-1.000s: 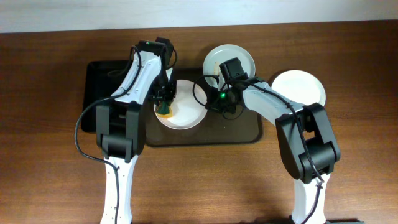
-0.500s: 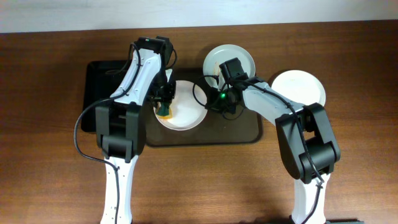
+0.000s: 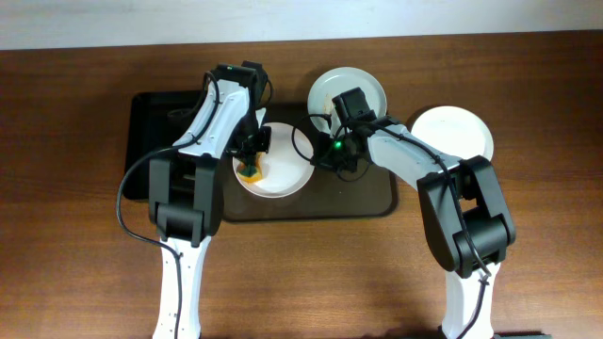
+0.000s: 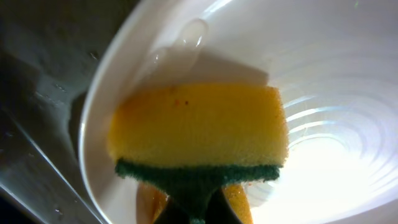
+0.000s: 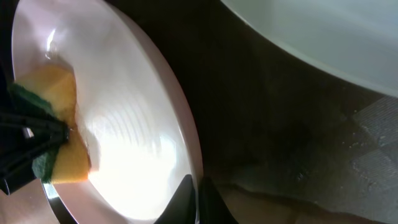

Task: Clean dirty plates on tray and stack at the side
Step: 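Scrub the plate with the sponge while right gripper holds the rim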

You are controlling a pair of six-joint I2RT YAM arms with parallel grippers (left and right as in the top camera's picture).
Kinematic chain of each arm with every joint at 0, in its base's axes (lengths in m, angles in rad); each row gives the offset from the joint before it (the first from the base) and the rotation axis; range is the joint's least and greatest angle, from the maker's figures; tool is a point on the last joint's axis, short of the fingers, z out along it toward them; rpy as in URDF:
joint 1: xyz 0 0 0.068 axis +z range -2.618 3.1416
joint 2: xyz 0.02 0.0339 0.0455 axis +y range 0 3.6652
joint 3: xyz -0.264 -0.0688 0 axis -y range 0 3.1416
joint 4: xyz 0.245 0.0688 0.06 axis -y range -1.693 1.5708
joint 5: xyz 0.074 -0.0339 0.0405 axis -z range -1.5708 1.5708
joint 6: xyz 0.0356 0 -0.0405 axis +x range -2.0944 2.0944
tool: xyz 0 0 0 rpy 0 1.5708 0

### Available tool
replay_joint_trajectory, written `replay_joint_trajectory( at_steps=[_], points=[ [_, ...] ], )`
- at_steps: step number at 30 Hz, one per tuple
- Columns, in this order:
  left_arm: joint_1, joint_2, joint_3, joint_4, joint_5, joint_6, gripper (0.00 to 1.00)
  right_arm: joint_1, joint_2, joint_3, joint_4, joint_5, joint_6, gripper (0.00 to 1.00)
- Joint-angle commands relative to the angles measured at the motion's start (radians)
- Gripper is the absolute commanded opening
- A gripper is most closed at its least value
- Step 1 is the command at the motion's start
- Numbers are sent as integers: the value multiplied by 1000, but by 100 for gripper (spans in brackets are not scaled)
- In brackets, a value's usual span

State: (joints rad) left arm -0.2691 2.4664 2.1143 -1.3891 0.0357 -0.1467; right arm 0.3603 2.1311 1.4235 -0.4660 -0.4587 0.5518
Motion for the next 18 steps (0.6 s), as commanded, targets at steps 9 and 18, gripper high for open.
replay_joint_trajectory(
  at_steps=[9, 18],
  points=[
    [-46, 7, -46, 45, -27, -4, 1, -8, 4, -21, -5, 18, -6, 4],
    [-21, 7, -45, 241, -119, -97, 1, -7, 4, -21, 8, 32, 45, 4]
  ],
)
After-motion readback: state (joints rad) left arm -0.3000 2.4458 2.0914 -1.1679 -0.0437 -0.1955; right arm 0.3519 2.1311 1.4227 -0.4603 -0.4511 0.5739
